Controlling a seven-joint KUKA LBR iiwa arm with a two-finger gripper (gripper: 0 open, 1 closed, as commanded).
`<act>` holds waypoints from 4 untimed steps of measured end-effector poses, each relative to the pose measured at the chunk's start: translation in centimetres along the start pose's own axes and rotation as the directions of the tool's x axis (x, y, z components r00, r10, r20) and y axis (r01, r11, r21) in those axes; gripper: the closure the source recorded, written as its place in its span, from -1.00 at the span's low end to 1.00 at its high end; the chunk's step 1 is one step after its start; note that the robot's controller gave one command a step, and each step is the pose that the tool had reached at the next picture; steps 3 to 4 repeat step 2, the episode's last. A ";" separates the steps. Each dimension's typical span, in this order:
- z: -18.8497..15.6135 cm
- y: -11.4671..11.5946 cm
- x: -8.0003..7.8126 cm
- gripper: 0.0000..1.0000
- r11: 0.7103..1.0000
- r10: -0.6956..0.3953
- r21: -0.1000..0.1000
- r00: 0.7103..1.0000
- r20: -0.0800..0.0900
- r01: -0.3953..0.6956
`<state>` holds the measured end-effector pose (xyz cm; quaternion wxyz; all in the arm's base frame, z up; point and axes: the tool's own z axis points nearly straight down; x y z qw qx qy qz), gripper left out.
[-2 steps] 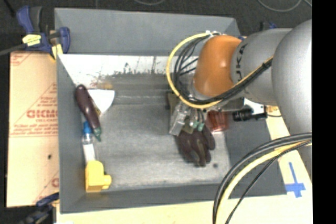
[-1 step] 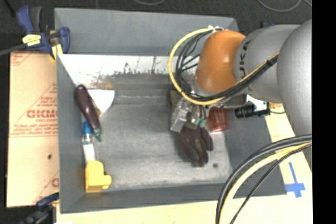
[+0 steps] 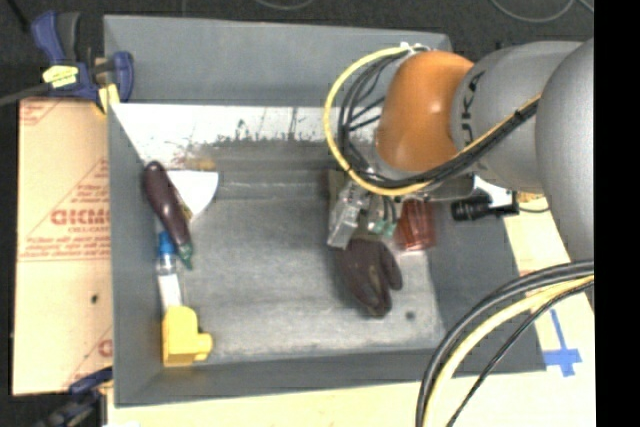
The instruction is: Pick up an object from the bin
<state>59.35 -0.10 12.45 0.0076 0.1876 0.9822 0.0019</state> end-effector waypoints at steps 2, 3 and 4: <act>-2.3 0.0 0.0 1.00 1.000 -0.001 0.000 1.000 -0.001 0.001; -2.3 0.0 0.0 1.00 1.000 -0.001 0.000 1.000 -0.001 0.001; -2.3 0.0 0.0 1.00 1.000 -0.001 0.000 1.000 -0.001 0.001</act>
Offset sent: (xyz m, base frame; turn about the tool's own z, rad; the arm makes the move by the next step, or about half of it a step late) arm 0.0000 0.0000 0.0537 0.0000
